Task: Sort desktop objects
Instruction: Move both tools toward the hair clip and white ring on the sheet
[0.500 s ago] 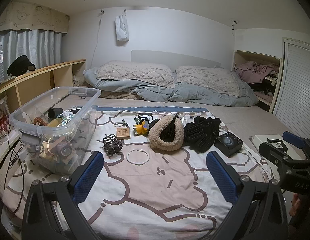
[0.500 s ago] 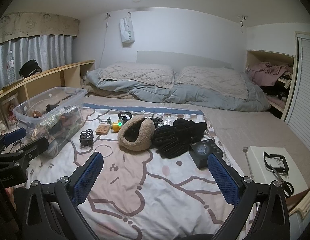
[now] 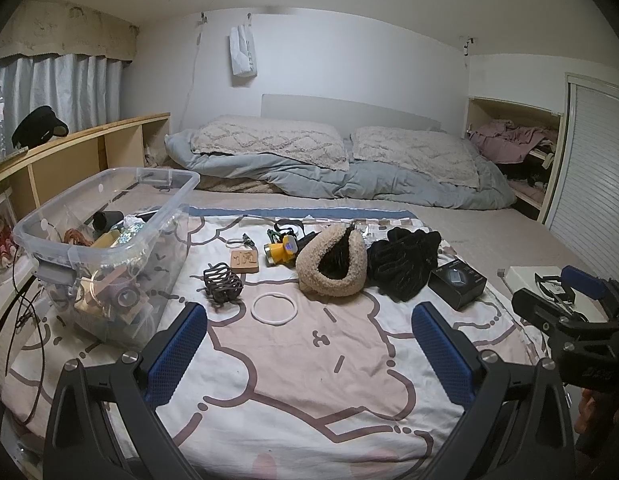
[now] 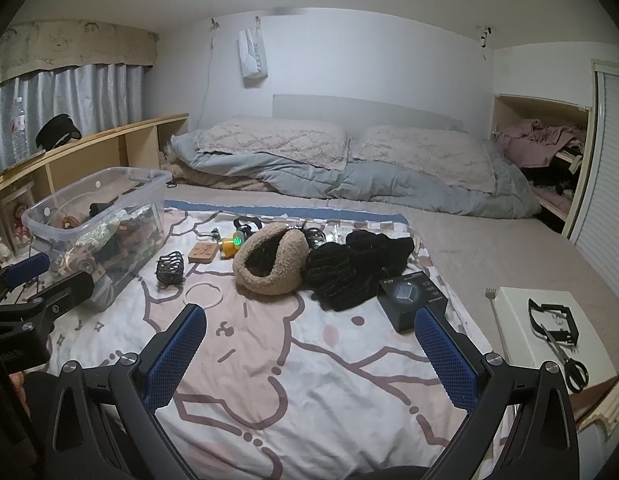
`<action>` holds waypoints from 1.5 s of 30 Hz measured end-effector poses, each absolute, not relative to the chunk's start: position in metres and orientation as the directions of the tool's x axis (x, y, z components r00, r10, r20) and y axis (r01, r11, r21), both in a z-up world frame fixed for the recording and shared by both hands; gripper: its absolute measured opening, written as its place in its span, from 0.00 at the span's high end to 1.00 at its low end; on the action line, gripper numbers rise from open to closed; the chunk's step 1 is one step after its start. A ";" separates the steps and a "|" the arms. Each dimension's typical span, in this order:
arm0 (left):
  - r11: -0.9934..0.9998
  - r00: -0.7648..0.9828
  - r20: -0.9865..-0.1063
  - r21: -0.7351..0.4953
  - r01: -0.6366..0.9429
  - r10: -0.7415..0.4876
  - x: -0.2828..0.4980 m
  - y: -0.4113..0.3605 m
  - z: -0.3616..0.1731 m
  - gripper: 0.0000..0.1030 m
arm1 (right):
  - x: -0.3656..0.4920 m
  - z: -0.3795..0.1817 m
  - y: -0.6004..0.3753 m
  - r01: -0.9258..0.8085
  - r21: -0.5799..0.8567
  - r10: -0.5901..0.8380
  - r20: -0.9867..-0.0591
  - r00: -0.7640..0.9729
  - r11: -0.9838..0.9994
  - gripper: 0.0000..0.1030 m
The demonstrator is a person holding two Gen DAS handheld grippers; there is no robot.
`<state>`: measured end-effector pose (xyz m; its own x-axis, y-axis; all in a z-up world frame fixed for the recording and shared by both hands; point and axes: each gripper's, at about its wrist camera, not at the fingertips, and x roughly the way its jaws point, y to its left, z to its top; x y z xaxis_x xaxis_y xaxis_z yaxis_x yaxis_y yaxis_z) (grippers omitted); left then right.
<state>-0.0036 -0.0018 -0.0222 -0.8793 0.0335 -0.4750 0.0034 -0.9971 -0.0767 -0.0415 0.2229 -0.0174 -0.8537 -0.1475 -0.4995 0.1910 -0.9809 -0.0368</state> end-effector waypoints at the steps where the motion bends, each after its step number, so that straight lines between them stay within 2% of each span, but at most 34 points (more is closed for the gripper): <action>1: -0.997 -0.878 -0.478 -0.079 0.005 0.034 -0.004 -0.002 -0.024 0.00 | -0.043 -0.019 0.223 0.191 -0.036 -0.147 -0.503 -0.851 -0.981 0.00; 24: -0.990 -0.784 -0.621 -0.121 0.070 0.021 -0.053 -0.027 -0.087 0.00 | -0.098 -0.092 0.213 0.176 0.014 -0.139 -0.674 -0.726 -0.984 0.00; 37: -0.968 -0.703 -0.710 -0.193 0.161 0.024 -0.091 -0.057 -0.131 0.00 | -0.134 -0.124 0.185 0.254 0.004 -0.184 -0.701 -0.689 -0.967 0.00; 45: -0.967 -0.716 -0.698 -0.164 0.196 -0.027 -0.116 -0.073 -0.128 0.00 | -0.183 -0.144 0.155 0.381 0.154 -0.365 -0.730 -0.578 -0.911 0.00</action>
